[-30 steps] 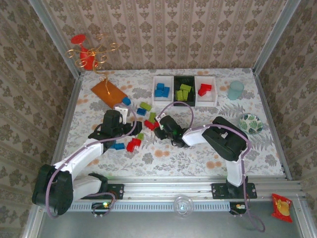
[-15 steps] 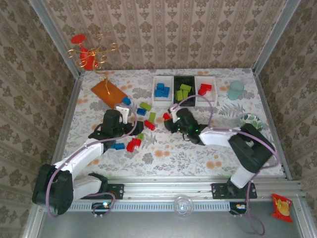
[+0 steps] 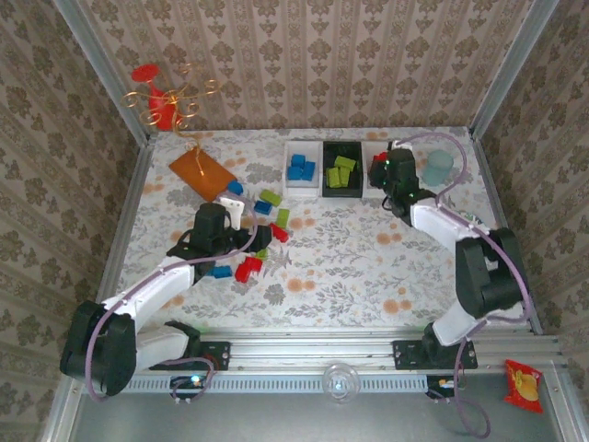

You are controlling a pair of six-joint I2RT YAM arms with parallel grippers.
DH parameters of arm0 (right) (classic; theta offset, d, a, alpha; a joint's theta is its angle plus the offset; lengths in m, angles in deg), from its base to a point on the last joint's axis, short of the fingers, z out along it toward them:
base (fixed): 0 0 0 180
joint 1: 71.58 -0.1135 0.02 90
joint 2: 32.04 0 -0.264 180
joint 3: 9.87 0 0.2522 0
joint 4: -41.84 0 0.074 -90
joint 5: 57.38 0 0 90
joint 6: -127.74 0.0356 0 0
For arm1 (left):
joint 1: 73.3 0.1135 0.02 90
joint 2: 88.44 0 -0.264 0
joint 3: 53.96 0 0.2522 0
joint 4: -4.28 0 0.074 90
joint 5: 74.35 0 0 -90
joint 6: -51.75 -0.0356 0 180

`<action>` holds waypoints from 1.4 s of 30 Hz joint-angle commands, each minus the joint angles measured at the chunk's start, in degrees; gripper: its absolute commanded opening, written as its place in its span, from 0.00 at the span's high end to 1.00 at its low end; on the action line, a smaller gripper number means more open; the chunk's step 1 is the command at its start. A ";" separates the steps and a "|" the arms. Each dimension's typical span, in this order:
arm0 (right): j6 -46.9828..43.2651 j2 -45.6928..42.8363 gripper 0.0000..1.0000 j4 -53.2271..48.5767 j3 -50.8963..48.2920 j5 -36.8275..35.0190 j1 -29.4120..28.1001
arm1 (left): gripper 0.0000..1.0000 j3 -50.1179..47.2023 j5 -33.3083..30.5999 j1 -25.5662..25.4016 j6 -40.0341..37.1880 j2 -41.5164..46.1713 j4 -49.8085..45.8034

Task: Sort the legos into containers by color
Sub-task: Place the lego in the container, then pick up the lego from the center of the table.

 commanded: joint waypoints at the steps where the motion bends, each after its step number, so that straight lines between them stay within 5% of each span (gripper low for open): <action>1: 1.19 5.91 0.80 -5.49 4.15 -2.99 1.66 | 0.12 -0.21 0.75 -0.34 0.91 0.56 0.62; 7: -0.47 11.84 0.66 -10.18 11.40 -4.46 2.43 | 0.12 -0.30 0.49 -0.23 0.81 1.44 0.02; 14: -3.25 2.21 0.44 -11.59 8.33 -6.36 -1.22 | 0.12 -0.30 -2.16 -0.37 0.39 2.62 -1.45; 23: -9.67 -10.58 0.29 -4.16 -7.34 1.61 -20.18 | 0.11 -3.03 -4.43 3.69 2.76 6.47 -1.15; 33: -15.11 3.91 0.25 1.97 -4.44 11.37 -32.37 | 0.11 -5.68 2.30 11.51 7.22 6.48 1.64; 42: -16.60 16.58 0.30 1.79 3.86 12.10 -34.20 | 0.11 -5.99 5.28 14.14 7.90 5.65 2.00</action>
